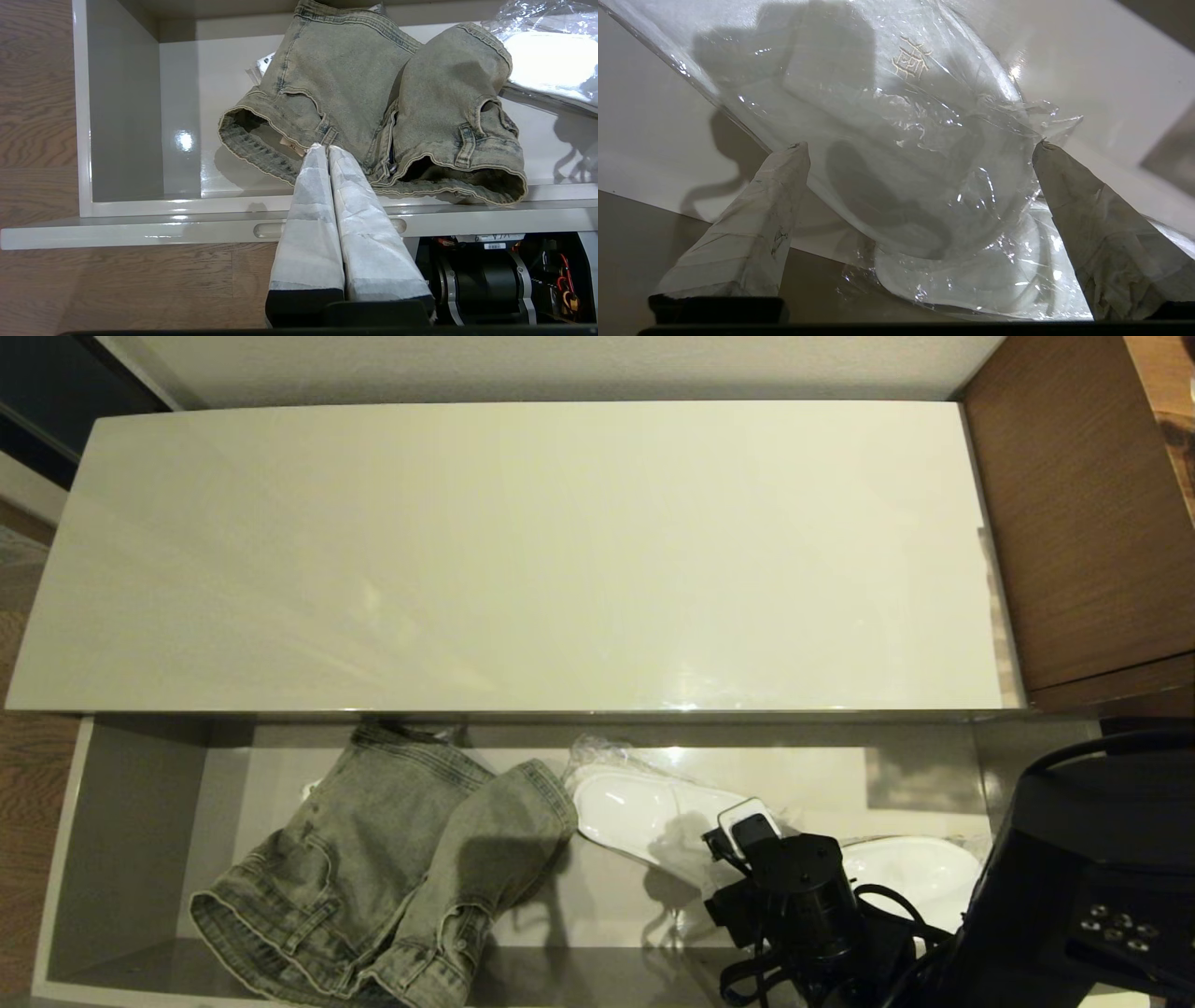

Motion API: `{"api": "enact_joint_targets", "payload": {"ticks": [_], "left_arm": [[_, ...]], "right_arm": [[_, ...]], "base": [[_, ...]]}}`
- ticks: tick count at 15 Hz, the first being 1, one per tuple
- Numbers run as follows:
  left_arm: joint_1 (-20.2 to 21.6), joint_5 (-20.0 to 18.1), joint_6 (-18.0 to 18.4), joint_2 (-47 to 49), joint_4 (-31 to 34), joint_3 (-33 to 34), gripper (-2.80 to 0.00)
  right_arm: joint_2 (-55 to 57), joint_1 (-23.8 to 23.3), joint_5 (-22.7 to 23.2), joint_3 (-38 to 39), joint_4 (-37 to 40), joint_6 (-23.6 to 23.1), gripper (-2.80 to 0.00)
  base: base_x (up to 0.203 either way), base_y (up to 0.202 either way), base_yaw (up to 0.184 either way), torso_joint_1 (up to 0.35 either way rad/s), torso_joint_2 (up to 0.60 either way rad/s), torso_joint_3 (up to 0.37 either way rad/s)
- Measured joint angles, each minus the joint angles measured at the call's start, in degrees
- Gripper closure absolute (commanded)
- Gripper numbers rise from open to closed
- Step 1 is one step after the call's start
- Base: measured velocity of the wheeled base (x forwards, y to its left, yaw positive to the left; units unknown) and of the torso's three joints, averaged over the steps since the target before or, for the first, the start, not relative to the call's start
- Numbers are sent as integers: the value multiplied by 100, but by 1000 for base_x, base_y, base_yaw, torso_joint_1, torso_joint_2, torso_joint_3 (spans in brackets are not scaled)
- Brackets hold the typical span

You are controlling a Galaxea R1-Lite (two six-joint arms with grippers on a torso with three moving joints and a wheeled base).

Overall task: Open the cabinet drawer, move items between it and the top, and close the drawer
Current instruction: Take out the disposable slippers from the drawer

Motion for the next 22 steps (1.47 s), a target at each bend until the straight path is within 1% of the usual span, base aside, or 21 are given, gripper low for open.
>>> {"api": "enact_joint_targets", "payload": {"ticks": [4, 6, 8, 10, 11, 15, 17, 18, 22], "left_arm": [[-6, 1, 2, 0, 0, 0, 0], [-6, -1, 0, 0, 0, 0, 0], [-6, -3, 2, 0, 0, 0, 0], [2, -7, 22, 0, 5, 0, 0], [0, -4, 13, 0, 2, 0, 0], [-6, -1, 0, 0, 0, 0, 0], [-4, -7, 2, 0, 0, 0, 0], [2, -6, 2, 0, 0, 0, 0], [2, -3, 1, 0, -1, 0, 0]], "right_arm": [[225, -41, 27, 28, -371, -55, -280], [293, -62, 74, 30, -399, -67, -280], [253, -200, 96, -11, -343, -132, -280], [144, -341, 166, -126, -332, -482, -280], [132, -369, 204, -156, -357, -554, -280], [78, -480, 396, -317, -231, -644, -280], [21, -699, 635, -418, -140, -777, -280], [13, -737, 698, -447, -142, -823, -280], [27, -839, 737, -611, -82, -836, -280]], "base": [[0, 0, 0, 0, 0, 0], [0, 0, 0, 0, 0, 0], [0, 0, 0, 0, 0, 0], [0, 0, 0, 0, 0, 0], [0, 0, 0, 0, 0, 0], [0, 0, 0, 0, 0, 0], [0, 0, 0, 0, 0, 0], [0, 0, 0, 0, 0, 0], [0, 0, 0, 0, 0, 0]]}}
